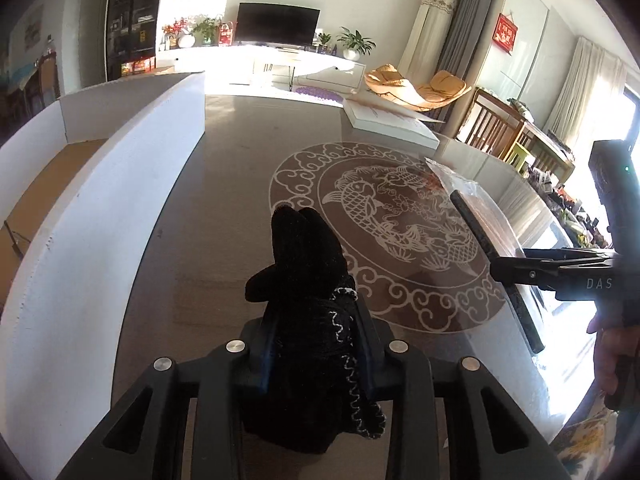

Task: Organize objects
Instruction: 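Carry the pouch and bag into the cardboard box and open both tools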

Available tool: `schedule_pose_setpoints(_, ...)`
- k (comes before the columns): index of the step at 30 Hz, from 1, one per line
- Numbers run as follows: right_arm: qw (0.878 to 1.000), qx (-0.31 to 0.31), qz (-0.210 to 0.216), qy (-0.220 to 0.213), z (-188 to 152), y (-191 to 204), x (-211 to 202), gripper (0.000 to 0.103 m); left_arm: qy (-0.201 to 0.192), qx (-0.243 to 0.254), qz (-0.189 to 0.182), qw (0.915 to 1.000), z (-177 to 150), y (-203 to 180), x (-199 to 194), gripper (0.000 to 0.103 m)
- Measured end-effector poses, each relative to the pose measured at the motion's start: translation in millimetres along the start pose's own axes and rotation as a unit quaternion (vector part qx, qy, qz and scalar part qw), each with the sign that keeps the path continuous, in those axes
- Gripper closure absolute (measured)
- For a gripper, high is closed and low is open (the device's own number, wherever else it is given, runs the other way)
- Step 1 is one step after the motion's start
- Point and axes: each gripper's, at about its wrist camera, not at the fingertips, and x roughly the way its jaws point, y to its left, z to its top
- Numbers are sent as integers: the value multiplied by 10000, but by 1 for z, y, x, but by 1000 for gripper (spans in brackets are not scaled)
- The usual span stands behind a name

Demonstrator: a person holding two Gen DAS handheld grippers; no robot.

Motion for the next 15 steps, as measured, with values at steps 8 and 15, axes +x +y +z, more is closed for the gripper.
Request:
schedule_pose_setpoints(8, 9833, -1054, 1404, -484, 79, 191, -28, 27, -589, -488, 975, 9923, 50, 109, -103, 71)
schedule_pose_setpoints(15, 9608, -1926, 1968, -315, 96, 364, 24, 26, 337, -1232, 2378, 9629, 29, 236, -110, 66)
